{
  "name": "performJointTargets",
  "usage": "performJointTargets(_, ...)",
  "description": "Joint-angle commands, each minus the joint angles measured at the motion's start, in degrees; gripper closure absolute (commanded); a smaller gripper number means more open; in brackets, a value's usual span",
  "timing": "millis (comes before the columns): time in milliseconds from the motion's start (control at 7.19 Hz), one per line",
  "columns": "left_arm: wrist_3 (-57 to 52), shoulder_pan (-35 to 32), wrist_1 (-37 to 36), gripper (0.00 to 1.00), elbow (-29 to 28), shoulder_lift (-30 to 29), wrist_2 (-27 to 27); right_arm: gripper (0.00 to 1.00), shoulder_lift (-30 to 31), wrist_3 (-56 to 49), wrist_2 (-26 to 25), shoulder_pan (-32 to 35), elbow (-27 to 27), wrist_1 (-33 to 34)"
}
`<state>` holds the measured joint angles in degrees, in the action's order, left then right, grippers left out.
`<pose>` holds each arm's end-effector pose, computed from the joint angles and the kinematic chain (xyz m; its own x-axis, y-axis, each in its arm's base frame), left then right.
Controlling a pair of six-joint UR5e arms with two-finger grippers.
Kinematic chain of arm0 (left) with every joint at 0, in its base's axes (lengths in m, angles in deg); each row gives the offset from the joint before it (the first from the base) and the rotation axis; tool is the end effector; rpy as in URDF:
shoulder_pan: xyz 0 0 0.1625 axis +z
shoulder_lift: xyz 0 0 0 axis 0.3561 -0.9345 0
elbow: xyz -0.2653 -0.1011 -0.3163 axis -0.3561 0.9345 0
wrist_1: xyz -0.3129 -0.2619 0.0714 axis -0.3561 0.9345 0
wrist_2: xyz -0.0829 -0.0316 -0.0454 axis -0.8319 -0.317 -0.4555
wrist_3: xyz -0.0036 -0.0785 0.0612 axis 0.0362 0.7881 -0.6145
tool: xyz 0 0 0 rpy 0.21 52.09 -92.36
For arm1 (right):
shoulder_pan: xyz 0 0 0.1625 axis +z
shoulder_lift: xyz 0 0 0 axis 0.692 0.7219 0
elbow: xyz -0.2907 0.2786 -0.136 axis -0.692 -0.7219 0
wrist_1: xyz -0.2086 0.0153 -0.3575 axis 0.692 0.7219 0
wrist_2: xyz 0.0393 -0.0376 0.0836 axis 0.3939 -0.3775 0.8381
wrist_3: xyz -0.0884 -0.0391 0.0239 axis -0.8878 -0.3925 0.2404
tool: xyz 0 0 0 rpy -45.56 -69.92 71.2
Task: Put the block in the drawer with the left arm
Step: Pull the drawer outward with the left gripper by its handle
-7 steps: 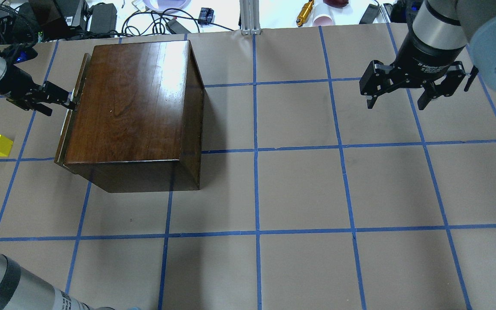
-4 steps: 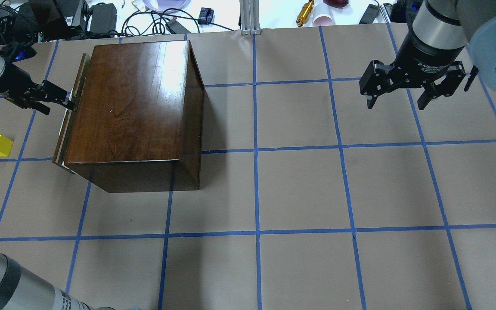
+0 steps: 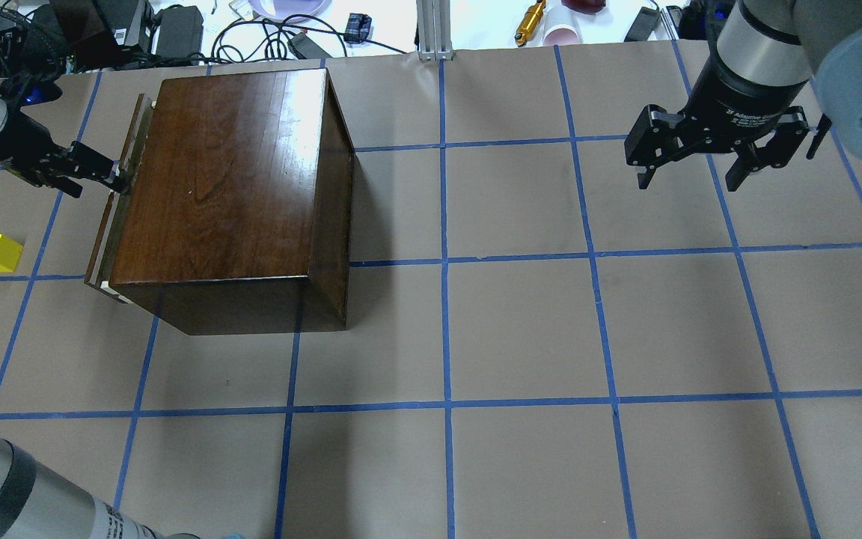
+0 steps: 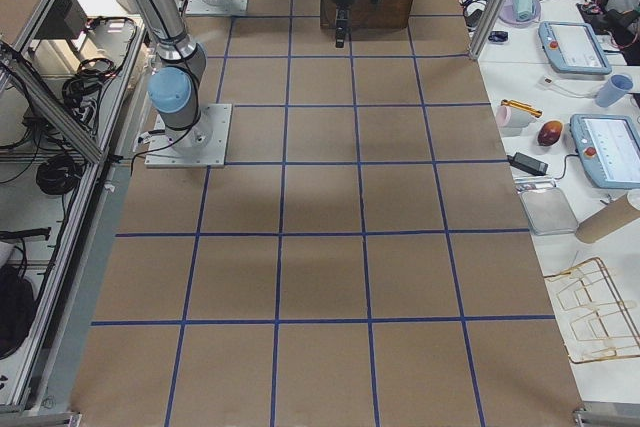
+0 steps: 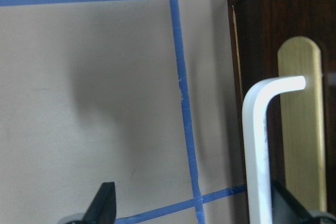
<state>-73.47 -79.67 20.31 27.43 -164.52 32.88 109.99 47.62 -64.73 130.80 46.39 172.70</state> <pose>0.1987 -0.6305 0.2880 -0.9639 0.1199 0.2378 0.1053 0.9917 -0.0734 0.1066 -0.4869 0.4721 -0.9952 0.0963 0.0158 0.0965 0.9953 0.0106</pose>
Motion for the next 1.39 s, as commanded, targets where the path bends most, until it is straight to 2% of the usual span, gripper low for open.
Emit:
performJointTargets(0,-0.13,0.01,-0.03,0.00,-1.36,-0.28,0.55,0.00,0.00,0.00,0.00,0.00,-0.03,0.00)
performJointTargets(1253,-4.52,0.10,-0.11,0.00,-3.74,-1.95,2.48,0.00,0.00,0.00,0.00,0.00,-0.03,0.00)
